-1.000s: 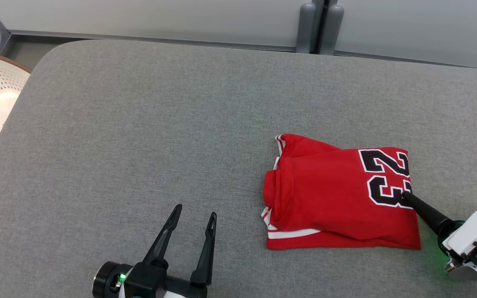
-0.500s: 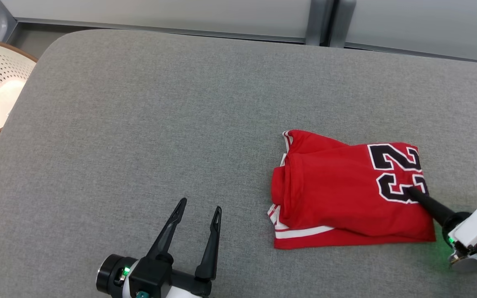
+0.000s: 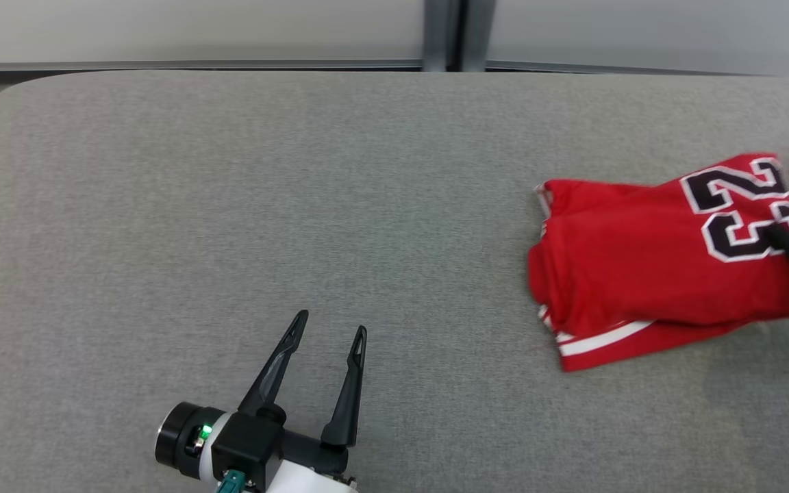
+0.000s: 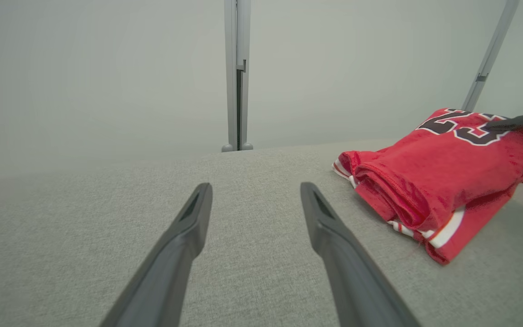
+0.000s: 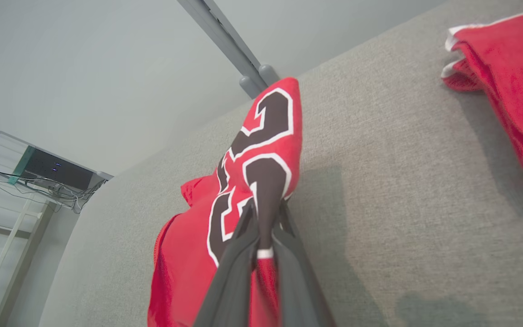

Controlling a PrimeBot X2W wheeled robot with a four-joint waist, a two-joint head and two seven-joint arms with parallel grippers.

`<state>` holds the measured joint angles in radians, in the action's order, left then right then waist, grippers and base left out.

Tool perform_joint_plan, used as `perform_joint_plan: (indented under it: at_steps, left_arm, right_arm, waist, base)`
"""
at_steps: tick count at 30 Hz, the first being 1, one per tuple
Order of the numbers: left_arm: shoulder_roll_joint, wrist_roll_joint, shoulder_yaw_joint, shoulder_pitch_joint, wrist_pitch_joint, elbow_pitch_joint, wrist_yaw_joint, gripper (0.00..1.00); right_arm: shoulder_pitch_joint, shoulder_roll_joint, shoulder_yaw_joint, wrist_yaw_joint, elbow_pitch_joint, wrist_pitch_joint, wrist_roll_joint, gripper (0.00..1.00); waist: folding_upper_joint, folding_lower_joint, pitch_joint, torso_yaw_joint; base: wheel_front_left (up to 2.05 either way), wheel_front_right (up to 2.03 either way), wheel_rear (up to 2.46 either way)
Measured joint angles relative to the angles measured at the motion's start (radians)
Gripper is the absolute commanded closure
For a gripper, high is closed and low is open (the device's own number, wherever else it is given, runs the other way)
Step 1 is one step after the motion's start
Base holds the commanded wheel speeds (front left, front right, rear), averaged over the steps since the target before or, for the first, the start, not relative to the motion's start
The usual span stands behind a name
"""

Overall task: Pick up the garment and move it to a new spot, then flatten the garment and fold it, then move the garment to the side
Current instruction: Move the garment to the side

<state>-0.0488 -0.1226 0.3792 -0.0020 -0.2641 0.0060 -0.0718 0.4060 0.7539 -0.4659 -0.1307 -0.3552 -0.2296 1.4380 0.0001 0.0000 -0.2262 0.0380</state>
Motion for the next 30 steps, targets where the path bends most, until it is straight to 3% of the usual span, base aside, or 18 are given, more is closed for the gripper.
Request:
perform_joint_plan:
  at_steps: [13,24,30]
  left_arm:
    - [0.0,0.069,-0.024,-0.06,0.0,-0.001,0.054,0.0]
    - [-0.003,0.104,-0.038,-0.108,0.0,-0.005,0.089,0.0]
    - [-0.014,0.116,-0.034,-0.115,0.0,-0.01,0.097,0.0]
  right_arm:
    - [0.236,0.18,-0.01,0.0,-0.028,0.01,-0.134,1.0]
    - [0.323,0.318,-0.034,0.0,-0.114,0.019,-0.21,1.0]
    - [0.342,0.336,-0.064,0.0,-0.238,0.066,-0.303,1.0]
  waist:
    - [0.0,0.0,-0.128,-0.09]
    - [0.0,0.0,-0.215,-0.116]
    - [-0.0001,0.0,-0.235,-0.111]
  base:
    - [0.0,0.0,0.0]
    - [0.0,0.0,0.0]
    - [0.0,0.0,0.0]
